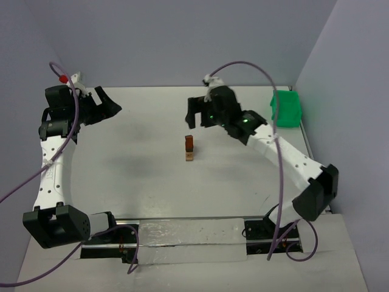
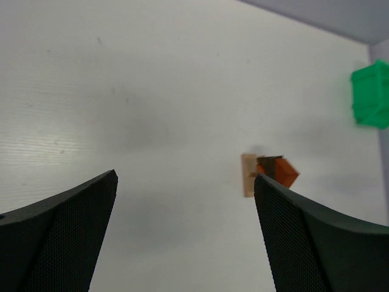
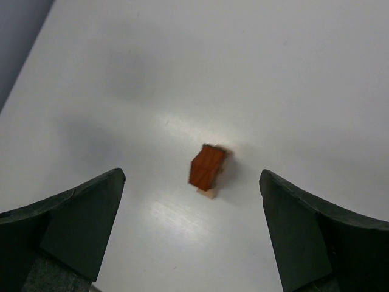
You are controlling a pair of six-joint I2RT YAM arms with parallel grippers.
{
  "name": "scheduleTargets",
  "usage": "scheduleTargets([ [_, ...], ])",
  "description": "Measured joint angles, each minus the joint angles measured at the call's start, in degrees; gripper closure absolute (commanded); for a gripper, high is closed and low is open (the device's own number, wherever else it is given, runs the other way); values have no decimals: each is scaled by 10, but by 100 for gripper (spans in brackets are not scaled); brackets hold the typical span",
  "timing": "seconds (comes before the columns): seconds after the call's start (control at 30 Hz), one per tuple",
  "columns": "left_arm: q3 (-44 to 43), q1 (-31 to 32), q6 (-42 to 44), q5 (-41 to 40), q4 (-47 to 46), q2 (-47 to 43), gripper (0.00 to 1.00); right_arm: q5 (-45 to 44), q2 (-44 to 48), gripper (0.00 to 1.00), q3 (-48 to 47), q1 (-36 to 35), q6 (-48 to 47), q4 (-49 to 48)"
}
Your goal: Build the wood block tower
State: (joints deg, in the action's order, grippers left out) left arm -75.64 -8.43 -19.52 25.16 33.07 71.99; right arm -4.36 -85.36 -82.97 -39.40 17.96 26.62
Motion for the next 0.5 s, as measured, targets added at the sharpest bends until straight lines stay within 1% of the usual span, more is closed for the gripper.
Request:
scheduleTargets([
  [0.1,12,0,64,-21,29,-3,1,17,60,0,-5,80,-24,14],
  [0.2,47,0,114,-47,36,-19,1,7,101,0,21,148,-47,22],
  [0.37,134,0,181,-77,36,-73,1,-12,156,0,141,190,-82,46],
  [0.5,170,0,220,-101,27,-111,1,-13,175,0,196,201,-87,69],
])
